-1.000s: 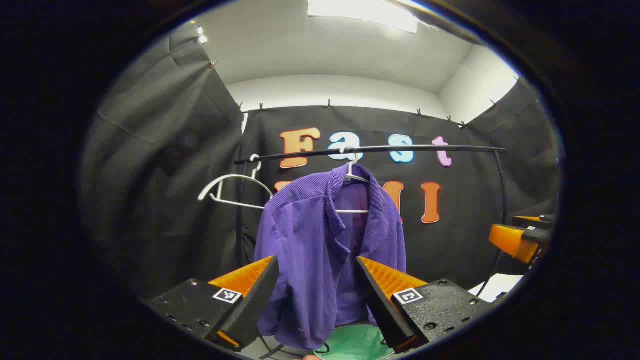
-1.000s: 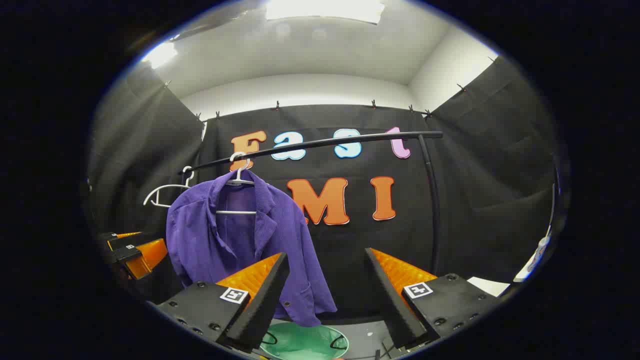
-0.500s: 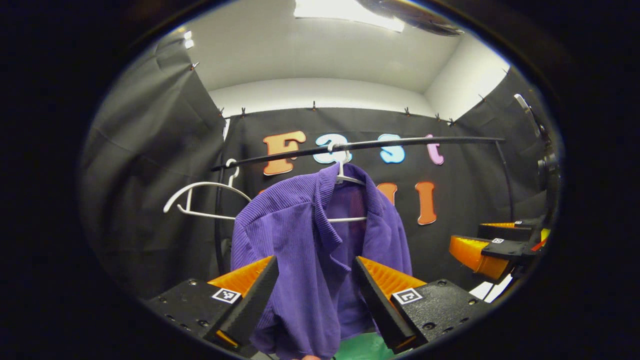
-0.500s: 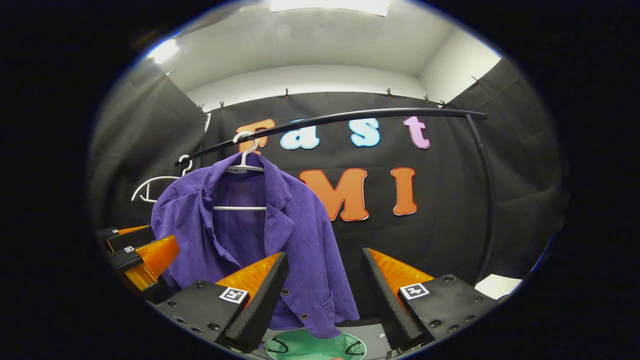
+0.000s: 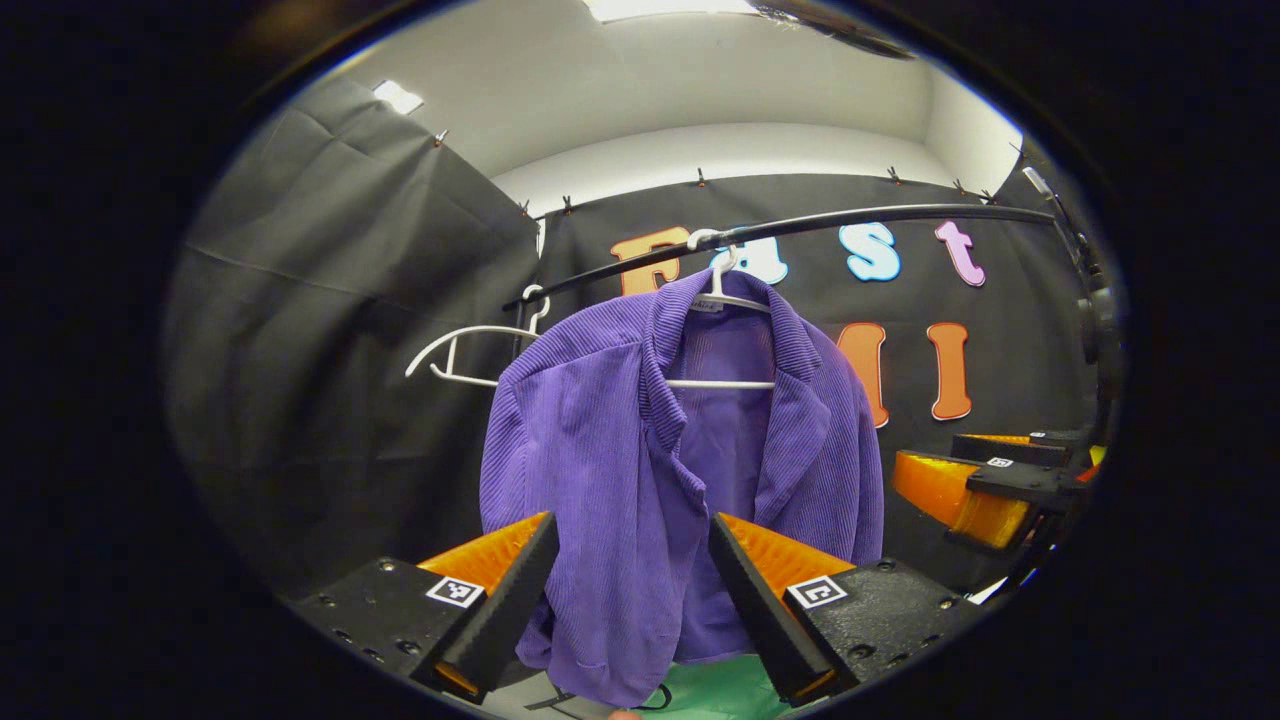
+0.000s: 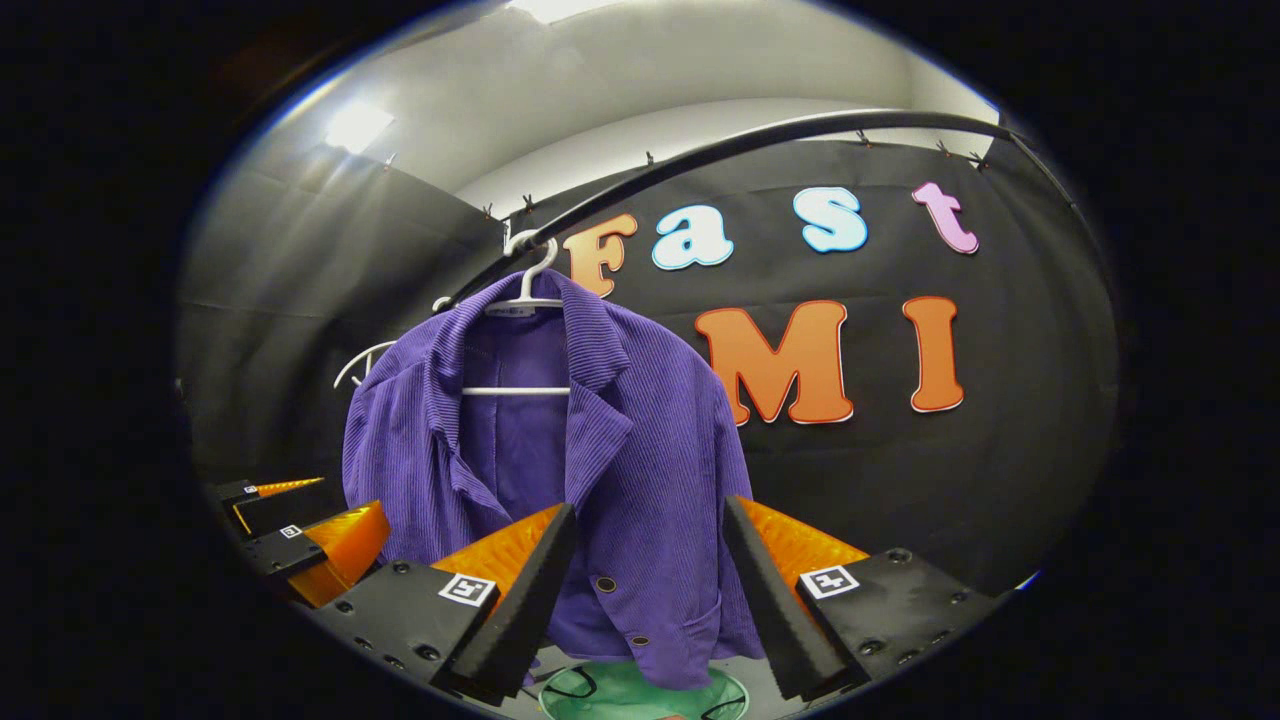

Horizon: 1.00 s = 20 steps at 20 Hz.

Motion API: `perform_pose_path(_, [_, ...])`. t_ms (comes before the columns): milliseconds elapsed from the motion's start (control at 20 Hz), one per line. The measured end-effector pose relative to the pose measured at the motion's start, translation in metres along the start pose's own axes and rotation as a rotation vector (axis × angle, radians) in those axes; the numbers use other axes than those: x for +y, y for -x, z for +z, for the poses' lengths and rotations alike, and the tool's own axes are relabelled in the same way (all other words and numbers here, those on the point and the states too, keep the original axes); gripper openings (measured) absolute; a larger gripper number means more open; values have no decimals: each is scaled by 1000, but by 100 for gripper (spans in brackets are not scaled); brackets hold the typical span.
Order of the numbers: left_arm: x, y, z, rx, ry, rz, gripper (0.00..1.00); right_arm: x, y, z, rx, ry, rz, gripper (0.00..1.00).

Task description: Grasp the clothes on the hanger with both hands and then place them into the laundry hamper below.

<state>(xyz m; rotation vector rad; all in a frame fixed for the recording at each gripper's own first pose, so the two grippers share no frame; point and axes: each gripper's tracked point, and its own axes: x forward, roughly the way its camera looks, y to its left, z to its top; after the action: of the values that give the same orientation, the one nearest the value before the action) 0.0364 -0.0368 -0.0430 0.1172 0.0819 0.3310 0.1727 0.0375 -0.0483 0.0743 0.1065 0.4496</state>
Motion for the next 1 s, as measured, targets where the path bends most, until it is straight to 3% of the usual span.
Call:
perform_pose_path(50, [2, -2, -4, 4, -8, -6, 95, 1, -1, -5, 12, -5, 3, 89])
perform_pose_path(150, [4, -7, -5, -6, 5, 5, 94, 11, -12, -4, -5, -5, 24, 98])
perform_pose_path(200, [10, -8, -11, 13, 16, 25, 92, 17, -19, -7, 2, 7, 33, 89])
perform_pose_path(300, [15, -5, -13, 22, 65, 45, 95, 33, -36, -12, 0, 20, 71, 89])
perform_pose_path(350, [17, -4, -13, 19, 84, 49, 95, 41, -47, -15, -4, 16, 81, 98])
perform_pose_path(400, [23, -3, -15, 26, 87, 55, 95, 47, -58, -19, -7, 3, 83, 89])
perform_pose_path(450, [25, -2, -17, 33, 79, 57, 95, 54, -69, -24, -3, -6, 83, 89])
perform_pose_path(500, [29, -2, -16, 30, 68, 54, 92, 60, -81, -29, 3, -5, 73, 89])
perform_pose_path(550, [32, -1, -15, 25, 59, 51, 95, 64, -93, -33, 9, 4, 51, 89])
perform_pose_path(750, [47, 0, -15, 20, 78, 60, 95, 68, -139, -54, 29, 38, -33, 89])
perform_pose_path(800, [50, 0, -15, 18, 88, 60, 95, 63, -150, -60, 37, 39, -58, 95])
perform_pose_path(900, [53, 1, -16, 17, 104, 47, 92, 42, -161, -71, 62, 39, -118, 95])
perform_pose_path(950, [58, 1, -17, 20, 109, 39, 92, 29, -164, -70, 64, 27, -140, 89])
perform_pose_path(1000, [61, 0, -19, 23, 114, 32, 96, 18, -163, -66, 60, 12, -155, 90])
